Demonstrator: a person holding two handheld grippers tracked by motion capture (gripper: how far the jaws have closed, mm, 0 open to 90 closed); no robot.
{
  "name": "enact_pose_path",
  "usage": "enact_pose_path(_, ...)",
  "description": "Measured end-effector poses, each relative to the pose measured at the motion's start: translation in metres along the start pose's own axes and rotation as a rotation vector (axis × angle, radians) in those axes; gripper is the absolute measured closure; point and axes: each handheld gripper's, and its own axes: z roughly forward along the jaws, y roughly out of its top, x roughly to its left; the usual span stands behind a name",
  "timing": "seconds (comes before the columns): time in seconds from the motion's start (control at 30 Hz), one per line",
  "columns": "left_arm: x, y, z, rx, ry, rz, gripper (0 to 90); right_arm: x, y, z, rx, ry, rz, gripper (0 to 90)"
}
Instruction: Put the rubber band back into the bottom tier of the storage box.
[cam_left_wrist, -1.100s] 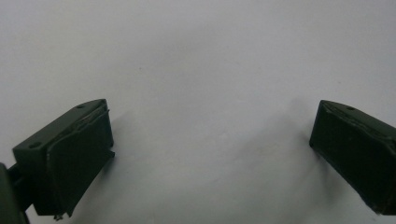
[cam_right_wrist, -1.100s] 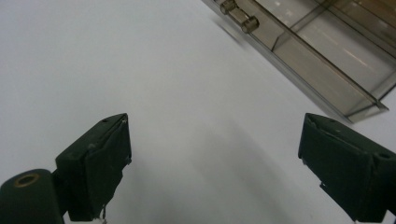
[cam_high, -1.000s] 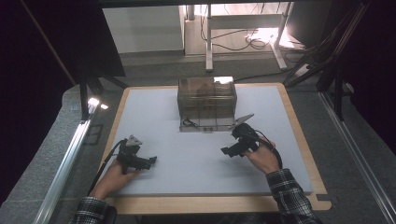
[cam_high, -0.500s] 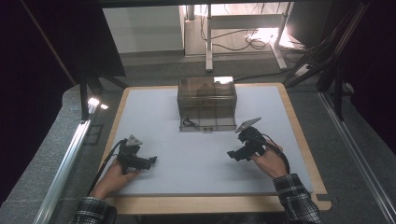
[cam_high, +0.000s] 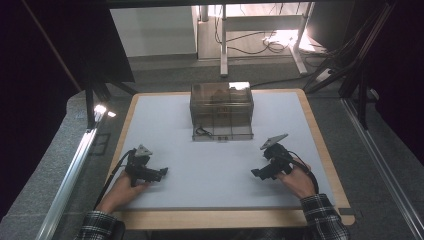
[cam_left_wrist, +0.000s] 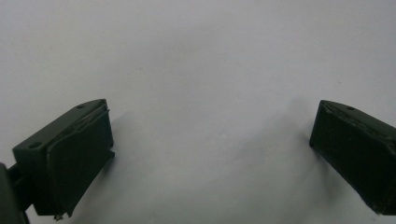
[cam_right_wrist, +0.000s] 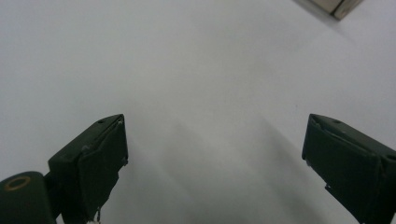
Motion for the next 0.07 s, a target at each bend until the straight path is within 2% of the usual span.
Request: enact_pose_path(0.07, 0.0, 0.0, 0.0, 0.0, 0.0, 0.0, 0.0, -0.0001, -0.0012, 0.0007, 0.005, 0.002, 0.006, 6.5)
